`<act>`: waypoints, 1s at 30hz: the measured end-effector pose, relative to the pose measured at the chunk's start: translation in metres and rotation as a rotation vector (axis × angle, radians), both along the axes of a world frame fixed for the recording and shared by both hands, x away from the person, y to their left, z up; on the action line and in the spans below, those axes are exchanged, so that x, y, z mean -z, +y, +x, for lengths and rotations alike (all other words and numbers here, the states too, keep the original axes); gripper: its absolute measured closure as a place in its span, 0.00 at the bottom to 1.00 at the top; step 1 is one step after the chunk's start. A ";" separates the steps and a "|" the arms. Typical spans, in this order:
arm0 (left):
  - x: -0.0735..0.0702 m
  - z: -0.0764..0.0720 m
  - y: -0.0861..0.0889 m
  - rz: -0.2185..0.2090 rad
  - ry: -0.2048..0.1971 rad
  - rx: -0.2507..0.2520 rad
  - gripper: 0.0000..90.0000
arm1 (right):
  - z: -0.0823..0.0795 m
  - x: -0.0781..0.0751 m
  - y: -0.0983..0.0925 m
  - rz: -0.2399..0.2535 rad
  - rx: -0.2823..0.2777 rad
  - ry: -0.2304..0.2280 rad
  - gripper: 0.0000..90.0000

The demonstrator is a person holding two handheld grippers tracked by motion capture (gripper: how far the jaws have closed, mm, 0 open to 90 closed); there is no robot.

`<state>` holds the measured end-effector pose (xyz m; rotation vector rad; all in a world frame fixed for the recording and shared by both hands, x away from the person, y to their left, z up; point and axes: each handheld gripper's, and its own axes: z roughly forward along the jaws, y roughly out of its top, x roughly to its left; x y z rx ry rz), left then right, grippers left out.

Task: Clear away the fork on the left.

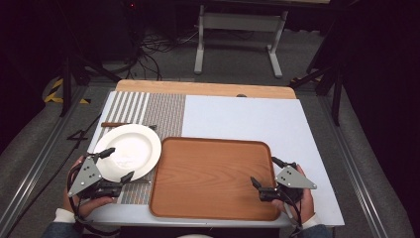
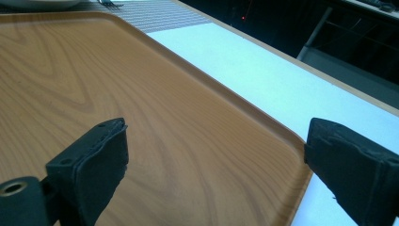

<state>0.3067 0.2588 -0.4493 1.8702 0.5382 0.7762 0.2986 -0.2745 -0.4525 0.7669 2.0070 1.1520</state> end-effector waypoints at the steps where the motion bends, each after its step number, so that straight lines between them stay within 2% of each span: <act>1: 0.002 0.001 0.001 0.015 0.008 0.000 0.12 | 0.000 0.000 0.000 0.006 -0.001 0.002 0.08; 3: 0.004 0.002 0.005 0.006 0.027 -0.005 0.12 | 0.000 -0.001 0.001 0.012 -0.005 -0.003 0.08; 7: 0.001 0.002 0.014 -0.017 0.039 -0.020 0.12 | 0.002 -0.002 0.003 0.020 -0.015 -0.010 0.08; 13: -0.002 0.004 0.024 0.002 0.047 -0.036 0.17 | 0.005 -0.003 0.006 0.016 -0.029 -0.005 0.08; 14: -0.003 0.006 0.026 0.001 0.051 -0.032 0.19 | 0.006 -0.002 0.006 0.013 -0.026 0.003 0.08; 15: -0.005 0.009 0.027 0.023 0.040 -0.047 0.21 | 0.005 -0.002 0.006 0.014 -0.025 0.003 0.08; 18: -0.007 0.014 0.030 0.037 0.049 -0.044 0.21 | 0.005 -0.003 0.006 0.010 -0.023 -0.004 0.08; 20: -0.009 0.019 0.032 0.066 0.048 -0.062 0.21 | 0.005 -0.002 0.006 0.008 -0.022 -0.001 0.08; 22: -0.012 0.026 0.036 0.072 0.055 -0.071 0.21 | 0.005 -0.002 0.007 0.005 -0.022 0.001 0.08; 25: -0.013 0.033 0.039 0.050 0.062 -0.078 0.21 | 0.004 -0.002 0.008 0.005 -0.025 -0.012 0.08; 30: -0.019 0.047 0.045 0.071 0.074 -0.098 0.21 | 0.005 0.000 0.008 -0.008 -0.026 0.002 0.08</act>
